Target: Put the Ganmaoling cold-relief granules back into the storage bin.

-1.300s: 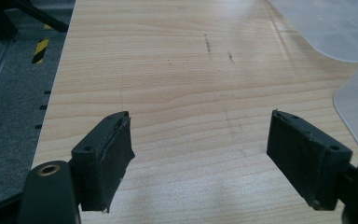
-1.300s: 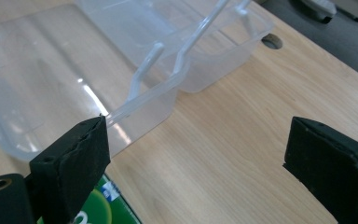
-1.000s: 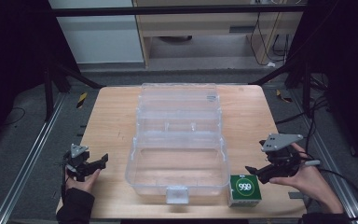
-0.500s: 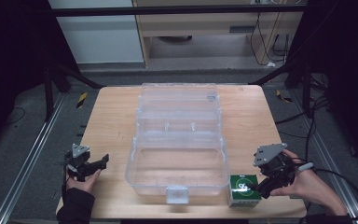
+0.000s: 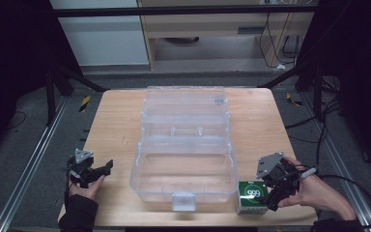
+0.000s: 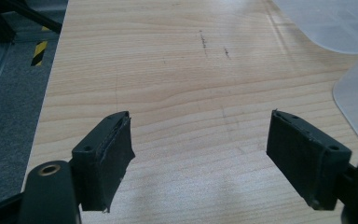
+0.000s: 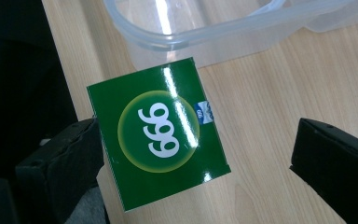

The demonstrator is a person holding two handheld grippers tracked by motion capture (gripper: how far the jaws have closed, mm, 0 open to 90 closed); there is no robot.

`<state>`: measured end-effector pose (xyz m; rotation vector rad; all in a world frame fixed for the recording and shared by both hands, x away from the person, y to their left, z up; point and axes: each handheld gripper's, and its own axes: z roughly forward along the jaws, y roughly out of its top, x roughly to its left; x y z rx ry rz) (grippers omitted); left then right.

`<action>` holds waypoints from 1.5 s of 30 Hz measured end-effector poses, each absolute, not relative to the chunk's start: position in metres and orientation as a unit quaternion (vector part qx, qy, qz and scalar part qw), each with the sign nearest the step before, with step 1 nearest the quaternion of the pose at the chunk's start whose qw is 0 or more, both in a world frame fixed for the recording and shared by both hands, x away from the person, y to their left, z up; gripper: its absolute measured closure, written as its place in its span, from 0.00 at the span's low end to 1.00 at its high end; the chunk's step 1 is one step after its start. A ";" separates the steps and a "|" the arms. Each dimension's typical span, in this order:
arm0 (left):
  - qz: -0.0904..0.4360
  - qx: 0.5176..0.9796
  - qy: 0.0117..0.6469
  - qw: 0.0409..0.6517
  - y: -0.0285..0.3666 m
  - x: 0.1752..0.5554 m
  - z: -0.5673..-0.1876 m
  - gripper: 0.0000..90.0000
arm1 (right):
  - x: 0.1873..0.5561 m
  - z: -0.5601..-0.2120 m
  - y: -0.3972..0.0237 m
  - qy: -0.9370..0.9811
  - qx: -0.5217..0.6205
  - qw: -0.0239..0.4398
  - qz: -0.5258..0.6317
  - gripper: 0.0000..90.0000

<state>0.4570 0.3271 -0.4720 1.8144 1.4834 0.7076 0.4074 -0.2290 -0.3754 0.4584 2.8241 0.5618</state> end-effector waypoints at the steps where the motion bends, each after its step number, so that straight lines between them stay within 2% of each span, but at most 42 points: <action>1: 0.272 0.697 0.570 0.339 0.327 0.457 -0.472 0.24 | 0.408 -0.379 -0.227 0.965 0.148 0.110 0.186 0.03; 34: 0.272 0.701 0.567 0.337 0.326 0.458 -0.473 0.24 | 0.414 -0.419 -0.203 0.987 0.092 0.055 0.121 0.02; 45: 0.271 0.702 0.566 0.337 0.326 0.458 -0.473 0.24 | 0.419 -0.432 -0.196 0.989 0.073 0.042 0.118 0.06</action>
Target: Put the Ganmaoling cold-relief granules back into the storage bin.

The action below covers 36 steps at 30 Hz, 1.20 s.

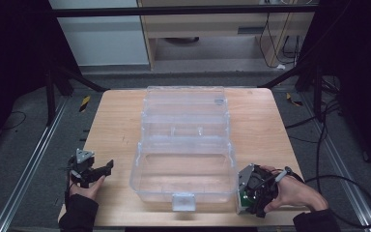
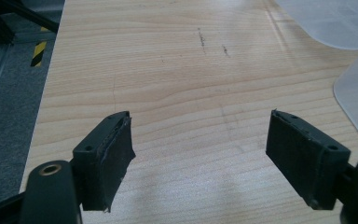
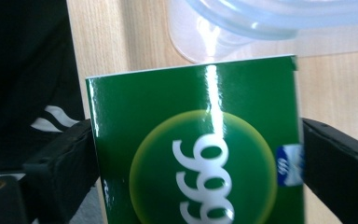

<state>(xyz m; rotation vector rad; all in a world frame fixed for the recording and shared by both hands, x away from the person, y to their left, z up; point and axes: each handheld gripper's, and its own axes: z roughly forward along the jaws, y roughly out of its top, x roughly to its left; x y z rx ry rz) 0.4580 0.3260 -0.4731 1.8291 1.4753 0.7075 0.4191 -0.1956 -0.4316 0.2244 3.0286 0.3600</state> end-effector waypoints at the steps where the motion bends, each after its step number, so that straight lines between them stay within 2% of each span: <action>1: 0.272 0.702 0.566 0.337 0.326 0.458 -0.473 0.24 | 0.420 -0.434 -0.196 0.989 0.074 0.039 0.118 0.07; 10: 0.271 0.704 0.565 0.335 0.326 0.459 -0.474 0.24 | 0.423 -0.443 -0.200 0.990 0.076 0.022 0.115 0.12; 25: 0.272 0.703 0.565 0.335 0.326 0.458 -0.473 0.25 | 0.421 -0.441 -0.207 0.990 0.069 0.025 0.122 0.18; 36: 0.271 0.705 0.564 0.334 0.325 0.459 -0.474 0.25 | 0.408 -0.411 -0.226 0.985 0.093 0.039 0.137 0.18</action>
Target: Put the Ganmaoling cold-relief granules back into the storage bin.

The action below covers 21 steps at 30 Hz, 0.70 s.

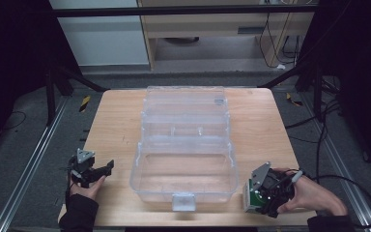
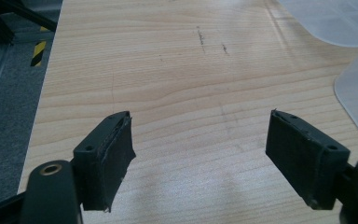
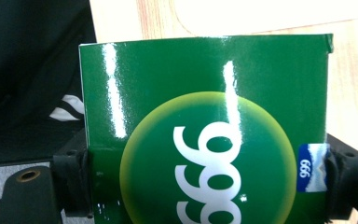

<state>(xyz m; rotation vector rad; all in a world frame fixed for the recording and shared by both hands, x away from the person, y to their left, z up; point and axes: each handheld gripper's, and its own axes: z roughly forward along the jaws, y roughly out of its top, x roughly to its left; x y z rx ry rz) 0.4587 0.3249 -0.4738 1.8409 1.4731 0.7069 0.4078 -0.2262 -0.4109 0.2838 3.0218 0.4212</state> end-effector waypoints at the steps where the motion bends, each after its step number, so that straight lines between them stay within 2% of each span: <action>1: 0.271 0.705 0.564 0.333 0.325 0.459 -0.474 0.25 | 0.406 -0.407 -0.228 0.984 0.097 0.040 0.141 0.18; 21: 0.271 0.705 0.564 0.334 0.325 0.458 -0.474 0.25 | 0.403 -0.333 -0.224 0.968 0.105 0.086 0.209 0.17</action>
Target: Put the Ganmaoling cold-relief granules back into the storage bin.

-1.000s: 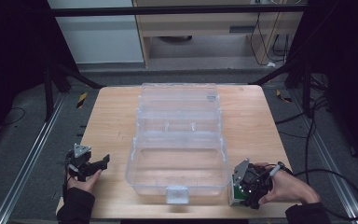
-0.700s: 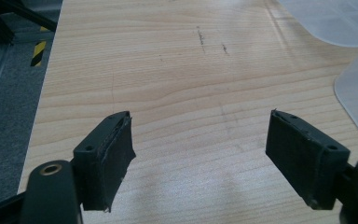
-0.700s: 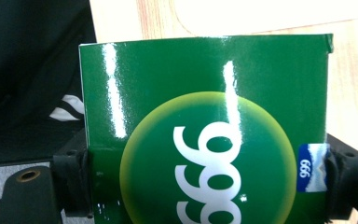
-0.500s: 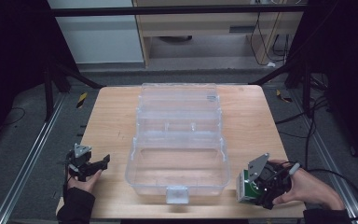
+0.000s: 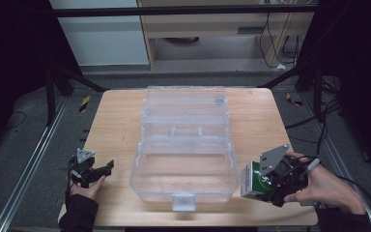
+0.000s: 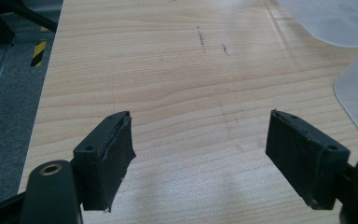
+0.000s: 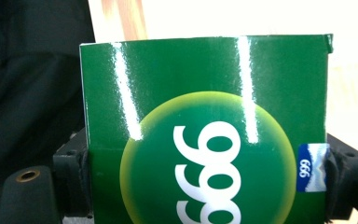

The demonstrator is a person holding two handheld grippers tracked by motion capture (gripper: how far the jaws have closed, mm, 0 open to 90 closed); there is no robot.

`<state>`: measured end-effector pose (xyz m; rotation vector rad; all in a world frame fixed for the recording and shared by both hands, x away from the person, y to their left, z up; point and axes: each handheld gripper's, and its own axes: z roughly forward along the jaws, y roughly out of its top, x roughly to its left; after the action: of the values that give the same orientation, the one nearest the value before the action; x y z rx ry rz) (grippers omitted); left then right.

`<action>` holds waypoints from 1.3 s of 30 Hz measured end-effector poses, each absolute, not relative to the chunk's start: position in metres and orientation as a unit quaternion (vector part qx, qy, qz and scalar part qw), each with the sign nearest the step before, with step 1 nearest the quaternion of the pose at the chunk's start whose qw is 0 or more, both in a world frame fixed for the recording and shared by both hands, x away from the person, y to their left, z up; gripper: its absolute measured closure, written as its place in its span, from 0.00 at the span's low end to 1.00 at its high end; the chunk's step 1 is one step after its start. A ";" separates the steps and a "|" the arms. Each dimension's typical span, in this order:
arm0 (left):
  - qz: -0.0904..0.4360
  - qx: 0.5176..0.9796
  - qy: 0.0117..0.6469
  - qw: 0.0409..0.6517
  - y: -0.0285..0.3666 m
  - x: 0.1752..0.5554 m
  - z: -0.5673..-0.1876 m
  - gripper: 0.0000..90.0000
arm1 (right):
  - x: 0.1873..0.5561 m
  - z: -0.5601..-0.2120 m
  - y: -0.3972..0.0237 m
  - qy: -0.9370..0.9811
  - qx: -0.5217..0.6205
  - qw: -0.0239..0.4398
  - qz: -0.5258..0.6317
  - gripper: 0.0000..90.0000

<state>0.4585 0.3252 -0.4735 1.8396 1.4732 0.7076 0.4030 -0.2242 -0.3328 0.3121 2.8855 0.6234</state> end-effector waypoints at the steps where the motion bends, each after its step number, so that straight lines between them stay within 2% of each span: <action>1: 0.271 0.705 0.564 0.334 0.325 0.459 -0.474 0.25 | 0.404 -0.329 -0.222 0.968 0.104 0.087 0.212 0.17; 17: 0.271 0.705 0.565 0.333 0.325 0.459 -0.474 0.25 | 0.423 -0.310 -0.175 0.972 0.092 0.082 0.199 0.17; 39: 0.271 0.706 0.563 0.334 0.325 0.461 -0.473 0.25 | 0.457 -0.323 -0.128 0.974 0.076 0.078 0.200 0.17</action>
<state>0.4606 0.3249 -0.4733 1.8419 1.4685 0.7078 0.4568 -0.1281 -0.3229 0.2278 2.9154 0.5983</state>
